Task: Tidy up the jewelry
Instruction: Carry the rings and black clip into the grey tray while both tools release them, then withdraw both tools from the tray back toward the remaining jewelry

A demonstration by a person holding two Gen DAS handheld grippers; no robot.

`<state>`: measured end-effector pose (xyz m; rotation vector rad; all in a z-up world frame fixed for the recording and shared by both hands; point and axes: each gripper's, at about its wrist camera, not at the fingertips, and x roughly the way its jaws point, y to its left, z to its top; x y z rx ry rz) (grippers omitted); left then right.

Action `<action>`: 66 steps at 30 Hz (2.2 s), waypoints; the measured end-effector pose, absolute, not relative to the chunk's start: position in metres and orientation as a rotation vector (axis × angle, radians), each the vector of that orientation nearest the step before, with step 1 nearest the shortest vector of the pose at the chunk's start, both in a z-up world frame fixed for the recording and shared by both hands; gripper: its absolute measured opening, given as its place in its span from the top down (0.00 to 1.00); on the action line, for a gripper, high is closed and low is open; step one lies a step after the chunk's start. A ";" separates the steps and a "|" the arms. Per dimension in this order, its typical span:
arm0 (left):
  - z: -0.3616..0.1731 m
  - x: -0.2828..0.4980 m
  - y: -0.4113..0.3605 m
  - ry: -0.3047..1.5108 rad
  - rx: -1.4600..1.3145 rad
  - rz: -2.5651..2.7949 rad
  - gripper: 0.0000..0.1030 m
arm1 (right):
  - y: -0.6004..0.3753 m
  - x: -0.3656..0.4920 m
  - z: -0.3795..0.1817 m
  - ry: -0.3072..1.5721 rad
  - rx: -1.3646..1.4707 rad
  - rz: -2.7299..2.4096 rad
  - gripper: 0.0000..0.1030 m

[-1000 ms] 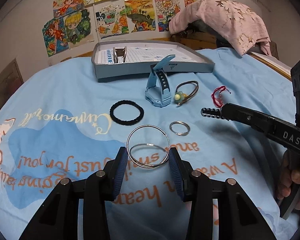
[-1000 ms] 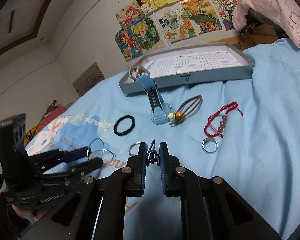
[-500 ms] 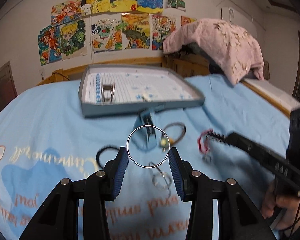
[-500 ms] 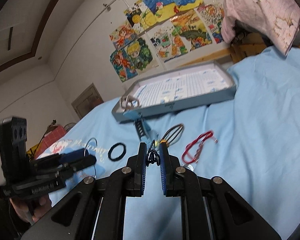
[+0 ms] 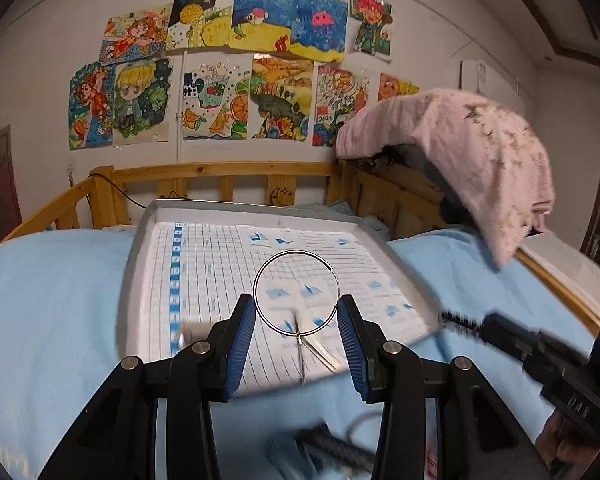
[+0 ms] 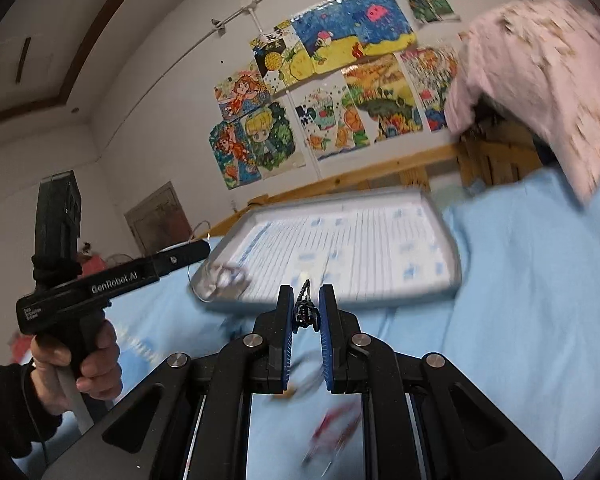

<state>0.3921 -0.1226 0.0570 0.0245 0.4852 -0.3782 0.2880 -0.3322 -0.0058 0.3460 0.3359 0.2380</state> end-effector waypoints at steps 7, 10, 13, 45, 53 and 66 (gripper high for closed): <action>0.023 0.430 -0.126 0.550 0.062 -0.351 0.61 | -0.334 0.380 -0.005 0.416 0.278 0.187 0.89; 0.021 0.427 -0.128 0.536 0.077 -0.359 0.60 | -0.325 0.400 -0.021 0.482 0.263 0.173 0.89; 0.020 0.423 -0.133 0.534 0.096 -0.345 0.57 | -0.317 0.407 -0.029 0.515 0.248 0.172 0.89; 0.060 0.219 -0.065 0.309 -0.014 -0.189 0.00 | -0.330 0.201 0.056 0.247 0.150 0.111 0.02; 0.036 0.143 -0.029 0.305 -0.030 -0.133 0.00 | -0.297 0.115 0.048 0.175 0.173 0.087 0.02; -0.006 0.105 -0.020 0.355 0.001 -0.114 0.00 | -0.274 0.072 -0.004 0.282 0.189 0.091 0.02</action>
